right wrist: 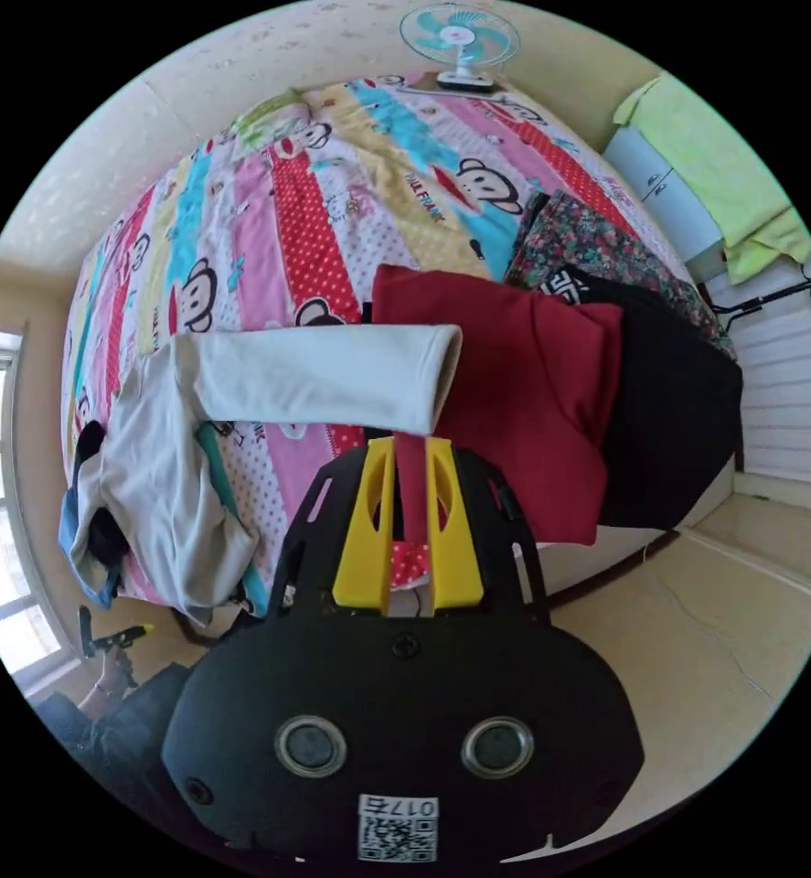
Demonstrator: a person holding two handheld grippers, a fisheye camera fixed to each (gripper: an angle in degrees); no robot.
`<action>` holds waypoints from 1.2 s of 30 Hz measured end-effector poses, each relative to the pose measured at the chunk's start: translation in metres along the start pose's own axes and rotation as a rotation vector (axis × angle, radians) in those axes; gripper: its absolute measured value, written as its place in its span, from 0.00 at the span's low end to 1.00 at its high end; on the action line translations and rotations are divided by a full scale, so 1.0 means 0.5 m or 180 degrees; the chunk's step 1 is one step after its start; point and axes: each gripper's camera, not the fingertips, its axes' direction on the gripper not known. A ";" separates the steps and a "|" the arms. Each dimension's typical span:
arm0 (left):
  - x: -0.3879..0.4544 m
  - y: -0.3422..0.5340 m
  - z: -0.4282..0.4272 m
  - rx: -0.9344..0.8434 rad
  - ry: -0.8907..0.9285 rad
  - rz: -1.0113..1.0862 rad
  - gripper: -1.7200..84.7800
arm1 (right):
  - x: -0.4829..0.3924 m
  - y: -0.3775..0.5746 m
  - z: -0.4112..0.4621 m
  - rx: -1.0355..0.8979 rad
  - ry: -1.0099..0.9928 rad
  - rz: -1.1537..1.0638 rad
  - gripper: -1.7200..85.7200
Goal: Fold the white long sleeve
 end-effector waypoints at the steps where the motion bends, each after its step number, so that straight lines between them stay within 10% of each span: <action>1: -0.013 -0.009 0.005 0.0041 0.0126 0.0020 0.15 | -0.028 0.007 0.022 -0.0072 -0.0341 -0.0256 0.11; 6: -0.051 -0.063 0.034 0.0043 0.0184 0.0199 0.16 | -0.232 0.041 0.208 -0.1051 -0.0990 -0.1561 0.15; 17: -0.085 -0.145 0.096 -0.0410 -0.0183 0.0722 0.09 | -0.502 0.064 0.360 -0.1942 0.0217 -0.3994 0.12; 25: -0.151 -0.020 -0.007 -0.0235 0.0255 0.1018 0.05 | -0.375 0.058 0.194 -0.2575 -0.1130 -0.3682 0.06; 31: -0.252 0.003 0.003 -0.0068 0.0652 0.0073 0.09 | -0.212 0.058 0.274 -0.2667 -0.0184 -0.1755 0.05; 36: -0.405 0.035 -0.198 0.1512 0.1832 -0.0753 0.15 | -0.217 0.107 0.237 -0.2580 -0.0585 -0.1428 0.06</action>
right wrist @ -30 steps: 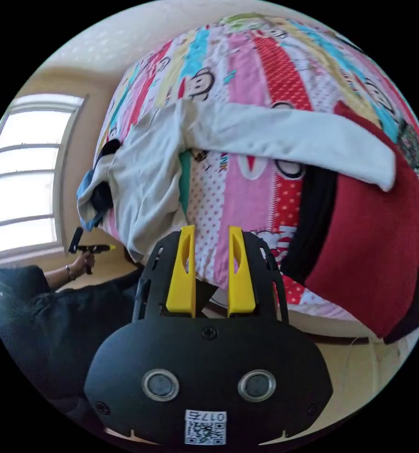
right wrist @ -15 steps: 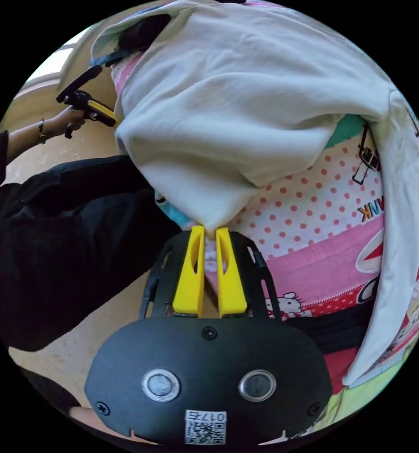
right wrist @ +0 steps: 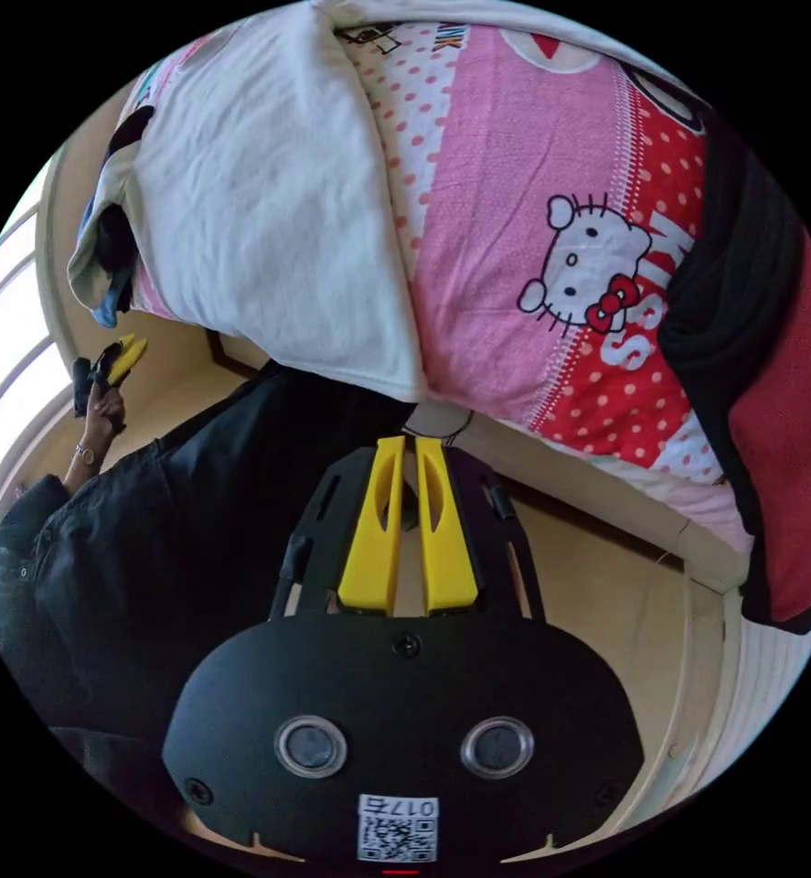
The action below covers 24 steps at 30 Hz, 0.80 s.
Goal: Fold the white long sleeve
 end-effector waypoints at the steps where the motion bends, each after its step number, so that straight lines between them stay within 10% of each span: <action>1: -0.002 -0.021 -0.063 0.0412 0.0325 -0.0209 0.16 | -0.017 0.009 0.003 0.0018 -0.0039 -0.0031 0.06; 14: -0.160 -0.108 -0.088 0.1198 0.2282 -0.2477 0.09 | -0.188 0.070 -0.013 0.0451 -0.0331 -0.0433 0.09; 24: 0.364 -0.008 -0.182 0.1660 0.0200 0.1122 0.06 | -0.109 0.152 0.067 0.0622 -0.0710 0.0072 0.09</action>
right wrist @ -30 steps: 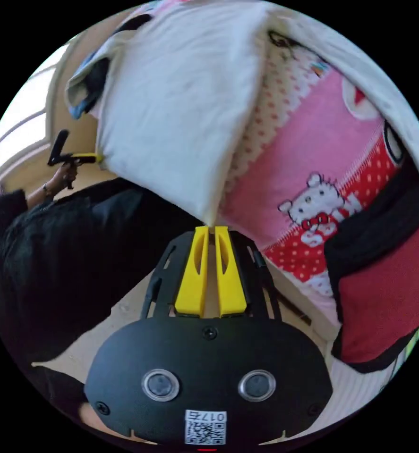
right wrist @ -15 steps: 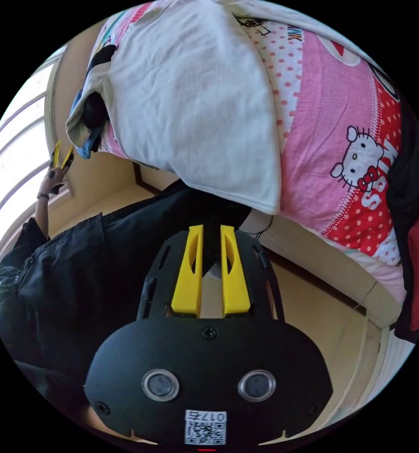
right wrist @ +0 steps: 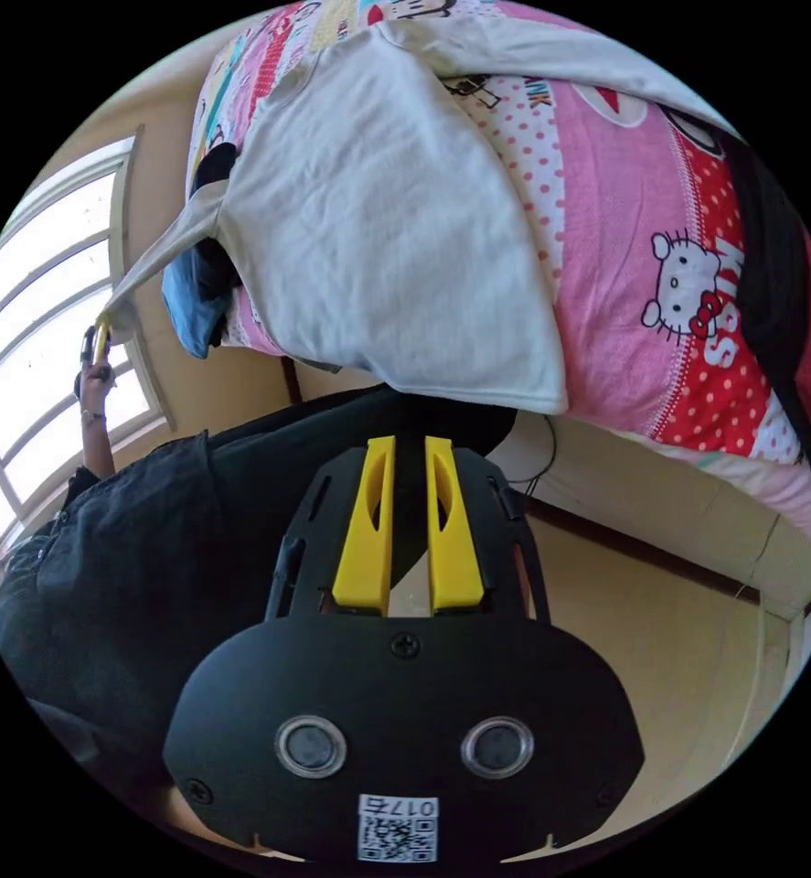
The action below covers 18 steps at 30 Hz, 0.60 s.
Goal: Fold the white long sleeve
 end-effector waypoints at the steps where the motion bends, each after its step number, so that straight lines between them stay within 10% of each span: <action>1: 0.093 0.031 0.052 -0.0131 -0.0024 0.0522 0.06 | 0.018 0.012 0.007 0.0041 -0.0062 0.0077 0.09; 7: 0.272 0.270 0.383 -0.1546 -0.0254 0.1221 0.11 | 0.078 0.063 0.020 0.0300 -0.0421 0.0259 0.11; 18: 0.165 0.514 0.397 -0.2331 -0.0847 0.0885 0.14 | 0.188 0.087 -0.128 0.1952 -0.1365 0.0412 0.13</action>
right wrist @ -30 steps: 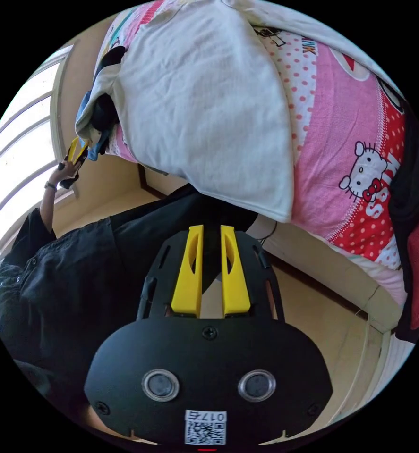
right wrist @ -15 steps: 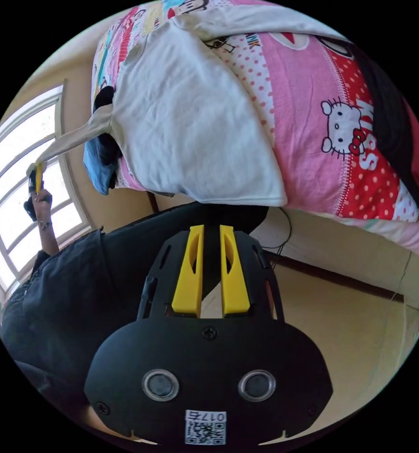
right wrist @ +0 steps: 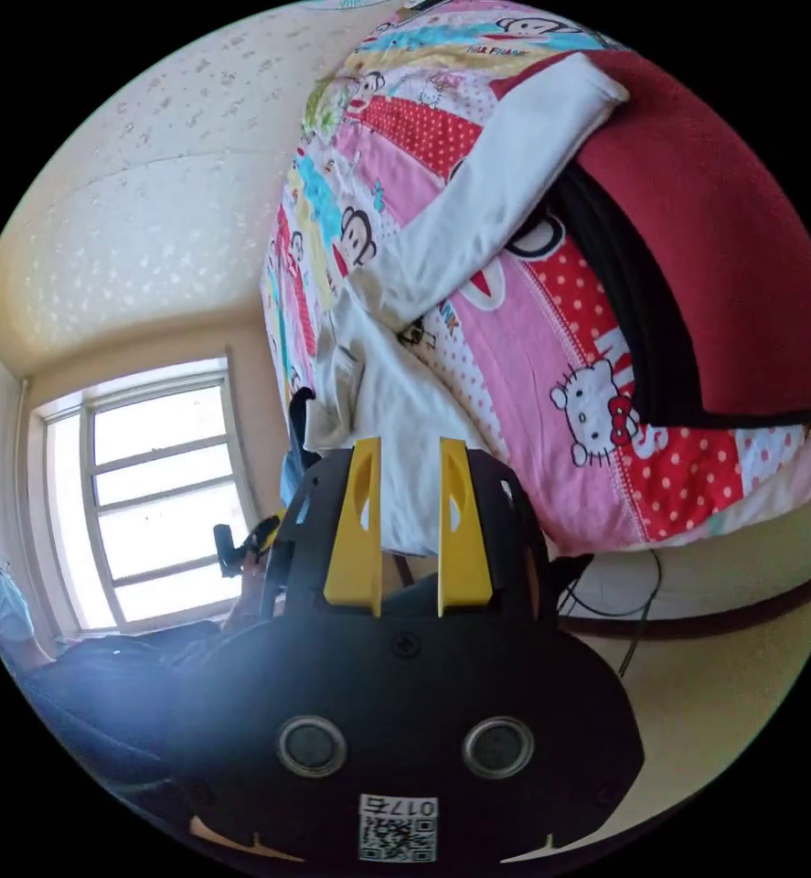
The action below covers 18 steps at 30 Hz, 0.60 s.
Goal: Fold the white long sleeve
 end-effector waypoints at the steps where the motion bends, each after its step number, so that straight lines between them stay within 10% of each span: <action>1: -0.004 0.013 0.011 -0.0071 -0.0087 -0.0082 0.14 | -0.014 -0.025 0.023 -0.0081 -0.0006 -0.0122 0.14; 18: 0.034 0.146 0.081 -0.0287 -0.0320 -0.0838 0.13 | -0.266 -0.264 0.642 -0.1227 0.1499 -0.1387 0.11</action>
